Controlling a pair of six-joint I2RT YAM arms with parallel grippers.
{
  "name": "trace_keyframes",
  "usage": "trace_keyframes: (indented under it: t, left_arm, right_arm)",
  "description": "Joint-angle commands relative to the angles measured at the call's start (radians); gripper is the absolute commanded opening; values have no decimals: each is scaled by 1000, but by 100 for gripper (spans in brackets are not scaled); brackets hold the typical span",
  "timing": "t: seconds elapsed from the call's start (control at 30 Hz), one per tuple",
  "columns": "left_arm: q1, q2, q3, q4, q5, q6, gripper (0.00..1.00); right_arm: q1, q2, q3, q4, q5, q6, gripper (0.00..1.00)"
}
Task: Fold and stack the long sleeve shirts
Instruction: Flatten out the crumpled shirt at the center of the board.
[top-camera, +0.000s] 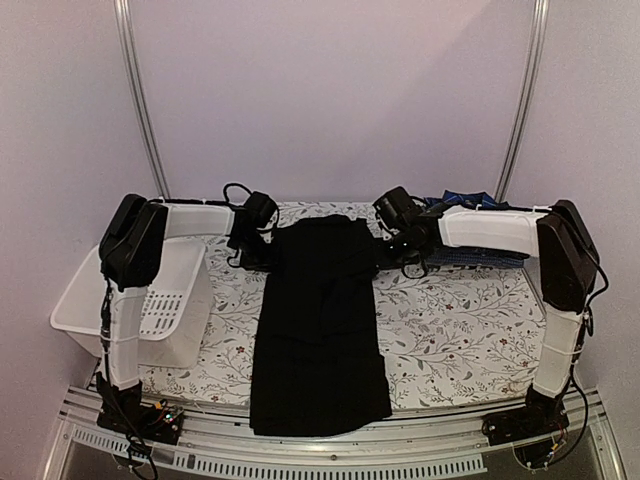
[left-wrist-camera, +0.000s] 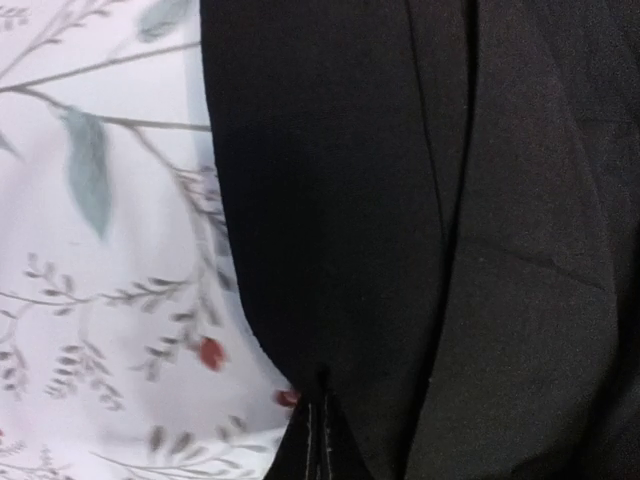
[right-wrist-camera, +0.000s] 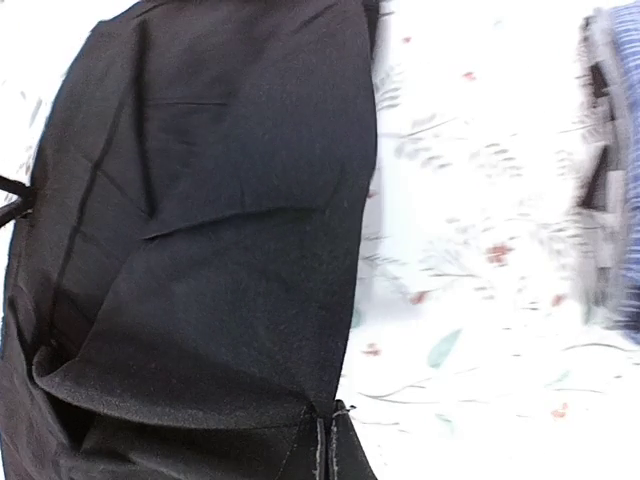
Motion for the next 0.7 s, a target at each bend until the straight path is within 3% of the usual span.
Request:
trace_keyframes:
  t: [0.0, 0.4, 0.53, 0.67]
  left_arm:
    - [72, -37, -23, -38, -50, 34, 0]
    - [105, 14, 128, -76, -51, 86, 0]
    - [102, 46, 204, -117, -40, 99, 4]
    - [98, 16, 221, -128, -40, 93, 38]
  right_arm:
    - [-63, -85, -50, -68, 127, -40, 0]
    - [-135, -1, 121, -187, 223, -50, 2]
    - [-121, 4, 143, -210, 191, -50, 24]
    - [-72, -41, 110, -200, 170, -52, 50]
